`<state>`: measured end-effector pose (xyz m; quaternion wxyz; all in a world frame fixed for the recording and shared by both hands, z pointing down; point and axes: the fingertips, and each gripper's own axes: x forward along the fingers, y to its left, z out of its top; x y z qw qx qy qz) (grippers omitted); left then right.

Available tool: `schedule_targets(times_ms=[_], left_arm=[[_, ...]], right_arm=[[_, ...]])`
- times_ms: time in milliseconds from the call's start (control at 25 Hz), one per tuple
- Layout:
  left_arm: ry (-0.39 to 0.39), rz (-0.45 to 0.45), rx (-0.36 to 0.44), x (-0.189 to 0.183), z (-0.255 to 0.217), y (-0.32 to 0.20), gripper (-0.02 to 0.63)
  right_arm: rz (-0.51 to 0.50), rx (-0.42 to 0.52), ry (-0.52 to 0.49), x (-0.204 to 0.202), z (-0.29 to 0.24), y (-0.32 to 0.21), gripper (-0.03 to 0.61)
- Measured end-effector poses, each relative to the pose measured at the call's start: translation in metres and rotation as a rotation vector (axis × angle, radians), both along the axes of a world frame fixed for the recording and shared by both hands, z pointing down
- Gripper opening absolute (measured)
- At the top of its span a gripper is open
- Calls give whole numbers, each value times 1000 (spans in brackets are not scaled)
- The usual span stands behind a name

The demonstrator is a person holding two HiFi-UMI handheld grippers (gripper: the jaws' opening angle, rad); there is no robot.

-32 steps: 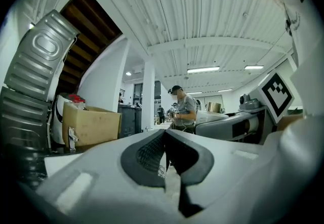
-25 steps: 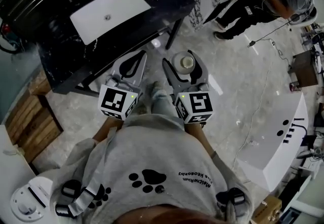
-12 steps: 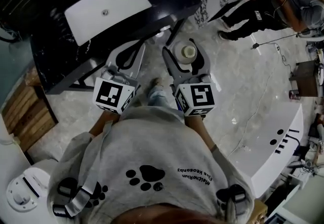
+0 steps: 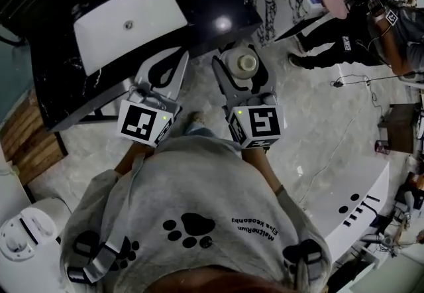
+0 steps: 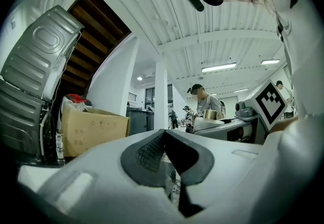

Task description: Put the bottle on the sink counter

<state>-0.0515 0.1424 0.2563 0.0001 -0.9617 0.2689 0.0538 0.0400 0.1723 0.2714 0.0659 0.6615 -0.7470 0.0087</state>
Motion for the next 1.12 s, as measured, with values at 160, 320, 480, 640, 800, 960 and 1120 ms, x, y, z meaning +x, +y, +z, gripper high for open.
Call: schedule_targets(times_ms=[160,320,480,640,800,960,1120], left_arm=[[-38,-57,-14,23,6,-16,0],[-59,-96,-14,35,10,-23,0],[-75,-122,-20,35,12,-30,0],[-82,-142,-32,35,12,-38,0],[-81,-139,-39,42,14,-48,0],[-66,-127,-48,48,24,-78,0],[-60,-106,-40,60,22,-111,0]], right_arm=[[-36,4,-13,28,0,-16,337],[-53,13,-30,49,2,-24,336],[-65,5,-48,55,7,-34,336],[-77,-5,-59,56,9,-41,337],[-76,-11,-60,62,9,-48,337],[-72,-14,-50,65,18,-71,337],[-61,-11,-39,75,16,-102,336]])
